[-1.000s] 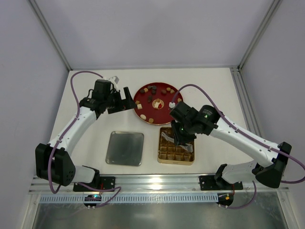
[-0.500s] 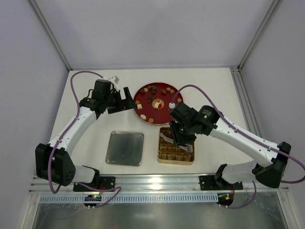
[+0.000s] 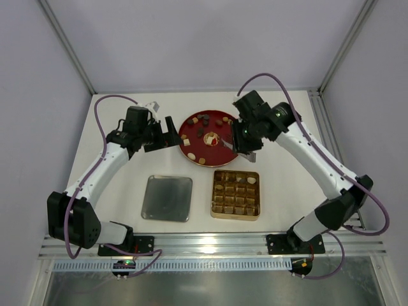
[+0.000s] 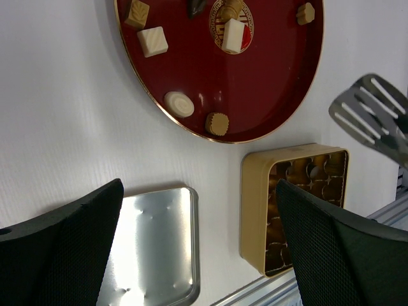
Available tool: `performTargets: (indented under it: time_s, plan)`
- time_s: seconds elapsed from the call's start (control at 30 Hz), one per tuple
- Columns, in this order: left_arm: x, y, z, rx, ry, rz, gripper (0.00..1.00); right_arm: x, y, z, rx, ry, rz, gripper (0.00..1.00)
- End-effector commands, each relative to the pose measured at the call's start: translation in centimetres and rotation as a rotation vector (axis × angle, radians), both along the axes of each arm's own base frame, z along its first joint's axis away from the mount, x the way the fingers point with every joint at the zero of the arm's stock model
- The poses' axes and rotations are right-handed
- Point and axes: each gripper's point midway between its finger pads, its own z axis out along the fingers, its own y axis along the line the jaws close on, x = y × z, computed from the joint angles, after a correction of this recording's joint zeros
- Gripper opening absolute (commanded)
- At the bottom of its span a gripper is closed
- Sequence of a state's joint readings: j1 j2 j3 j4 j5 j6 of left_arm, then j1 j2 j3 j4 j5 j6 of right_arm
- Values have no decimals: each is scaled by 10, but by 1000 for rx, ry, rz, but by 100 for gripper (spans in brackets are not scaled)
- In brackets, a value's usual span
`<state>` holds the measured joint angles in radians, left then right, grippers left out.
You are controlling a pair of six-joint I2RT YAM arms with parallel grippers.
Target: Pack the chocolate
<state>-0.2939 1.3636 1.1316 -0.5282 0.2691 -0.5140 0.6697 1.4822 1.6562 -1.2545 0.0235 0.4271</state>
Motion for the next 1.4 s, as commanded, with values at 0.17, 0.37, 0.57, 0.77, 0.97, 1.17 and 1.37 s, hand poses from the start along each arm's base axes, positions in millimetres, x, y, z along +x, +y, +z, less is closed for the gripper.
performTargets:
  time_s: [0.17,0.37,0.57,0.77,0.97,1.17,1.37]
  plan:
    - [4,0,4,-2,-27,-10,100,95,16,-13,-29,-26,25,42]
    - [5,-1,3,-7,-22,-12,100,126,19,-32,-56,-4,9,40]
    - [5,-2,1,-8,-15,-16,100,135,32,-47,-30,29,19,40]
    - [6,-2,0,-9,-11,-16,100,133,43,-49,-4,34,35,40]
    - [4,-3,0,-13,-8,-20,100,130,58,-55,13,57,56,42]
    - [4,-3,1,-15,-12,-19,100,130,57,-64,-22,72,51,43]
    - [4,-3,2,-17,-13,-21,100,133,59,-72,-36,84,42,43]
